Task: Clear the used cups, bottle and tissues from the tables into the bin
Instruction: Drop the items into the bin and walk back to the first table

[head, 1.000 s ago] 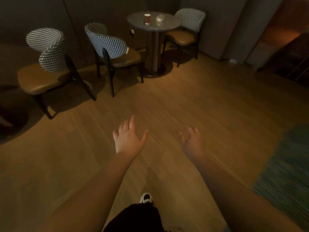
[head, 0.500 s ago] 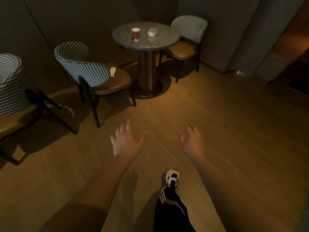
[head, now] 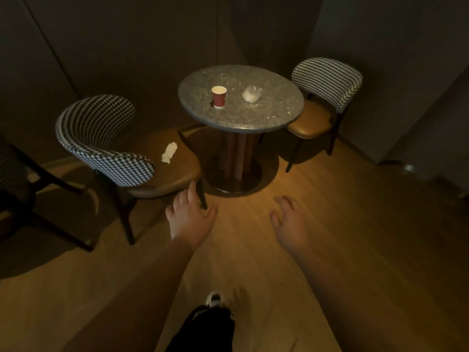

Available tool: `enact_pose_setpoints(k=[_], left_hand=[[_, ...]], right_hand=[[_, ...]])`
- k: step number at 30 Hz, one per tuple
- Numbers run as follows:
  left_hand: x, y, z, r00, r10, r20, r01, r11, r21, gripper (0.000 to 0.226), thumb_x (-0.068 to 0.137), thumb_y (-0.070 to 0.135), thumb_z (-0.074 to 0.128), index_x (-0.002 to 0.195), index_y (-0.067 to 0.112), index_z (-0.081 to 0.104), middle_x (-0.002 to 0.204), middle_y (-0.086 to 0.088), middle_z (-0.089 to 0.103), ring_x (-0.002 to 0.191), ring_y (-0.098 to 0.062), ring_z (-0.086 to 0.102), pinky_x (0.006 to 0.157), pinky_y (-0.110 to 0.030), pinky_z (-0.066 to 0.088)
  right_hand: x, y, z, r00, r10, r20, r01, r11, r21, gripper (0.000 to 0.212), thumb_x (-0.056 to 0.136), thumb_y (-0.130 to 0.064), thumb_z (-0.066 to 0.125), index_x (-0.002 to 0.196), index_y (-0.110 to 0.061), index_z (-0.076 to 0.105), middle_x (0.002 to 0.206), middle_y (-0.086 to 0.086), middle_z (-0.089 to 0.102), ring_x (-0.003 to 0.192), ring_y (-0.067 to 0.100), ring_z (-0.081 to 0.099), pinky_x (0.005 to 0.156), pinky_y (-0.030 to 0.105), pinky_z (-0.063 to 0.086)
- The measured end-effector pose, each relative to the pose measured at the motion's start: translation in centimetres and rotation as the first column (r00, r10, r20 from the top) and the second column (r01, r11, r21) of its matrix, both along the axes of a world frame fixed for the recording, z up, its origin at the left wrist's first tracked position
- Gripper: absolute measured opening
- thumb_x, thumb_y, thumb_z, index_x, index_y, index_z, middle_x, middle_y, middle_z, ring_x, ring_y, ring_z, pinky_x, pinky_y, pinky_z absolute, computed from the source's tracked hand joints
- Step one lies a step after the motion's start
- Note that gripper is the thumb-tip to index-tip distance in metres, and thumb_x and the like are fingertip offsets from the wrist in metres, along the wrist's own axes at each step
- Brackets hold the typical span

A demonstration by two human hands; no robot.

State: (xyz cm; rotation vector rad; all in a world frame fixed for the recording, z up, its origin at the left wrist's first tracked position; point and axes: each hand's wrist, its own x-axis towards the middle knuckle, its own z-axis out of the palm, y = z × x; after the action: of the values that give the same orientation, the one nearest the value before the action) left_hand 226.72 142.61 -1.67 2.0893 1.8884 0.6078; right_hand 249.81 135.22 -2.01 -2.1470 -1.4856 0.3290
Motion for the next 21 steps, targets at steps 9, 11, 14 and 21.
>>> enact_pose_setpoints(k=[9,11,14,21], left_hand=[[7.0,27.7,-3.6,0.985,-0.014,0.175,0.02,0.999,-0.034,0.078,0.086,0.06,0.047,0.147,0.023,0.017,0.147,-0.005,0.035,0.134,-0.023,0.033,0.105,-0.051,0.031],[8.4,35.4,-3.8,0.978,-0.025,0.209,0.04,0.997,-0.064,0.076,0.086,0.059,0.049,0.147,0.024,0.019,0.147,-0.004,0.035,0.134,-0.022,0.034,0.105,-0.05,0.034],[10.1,44.9,-3.6,0.984,-0.032,0.173,0.044,0.997,-0.069,0.076,0.086,0.062,0.048,0.146,0.023,0.022,0.144,-0.005,0.037,0.131,-0.023,0.037,0.103,-0.048,0.038],[15.3,57.2,-3.4,0.967,-0.051,0.249,0.075,0.993,-0.088,0.1,0.074,0.068,0.06,0.148,0.017,0.016,0.145,-0.008,0.032,0.133,-0.026,0.033,0.103,-0.051,0.035]], right_hand=[[7.2,28.8,-3.5,0.997,0.076,-0.011,-0.076,0.997,0.004,0.042,0.094,-0.04,0.049,0.133,-0.027,0.048,0.142,-0.002,0.044,0.13,0.019,0.042,0.103,0.037,0.039],[8.8,36.4,-3.2,0.997,0.077,-0.001,-0.077,0.997,-0.01,0.042,0.093,-0.038,0.05,0.133,-0.025,0.049,0.142,-0.001,0.044,0.13,0.02,0.042,0.104,0.039,0.04],[11.0,45.6,-2.3,0.996,0.093,0.01,-0.093,0.995,-0.039,0.041,0.094,-0.032,0.051,0.131,-0.016,0.051,0.14,0.007,0.046,0.128,0.026,0.043,0.106,0.04,0.037],[14.0,56.0,-2.3,0.996,0.067,-0.066,-0.07,0.996,-0.05,0.041,0.095,-0.029,0.051,0.132,-0.011,0.052,0.139,0.011,0.045,0.13,0.028,0.04,0.109,0.039,0.032]])
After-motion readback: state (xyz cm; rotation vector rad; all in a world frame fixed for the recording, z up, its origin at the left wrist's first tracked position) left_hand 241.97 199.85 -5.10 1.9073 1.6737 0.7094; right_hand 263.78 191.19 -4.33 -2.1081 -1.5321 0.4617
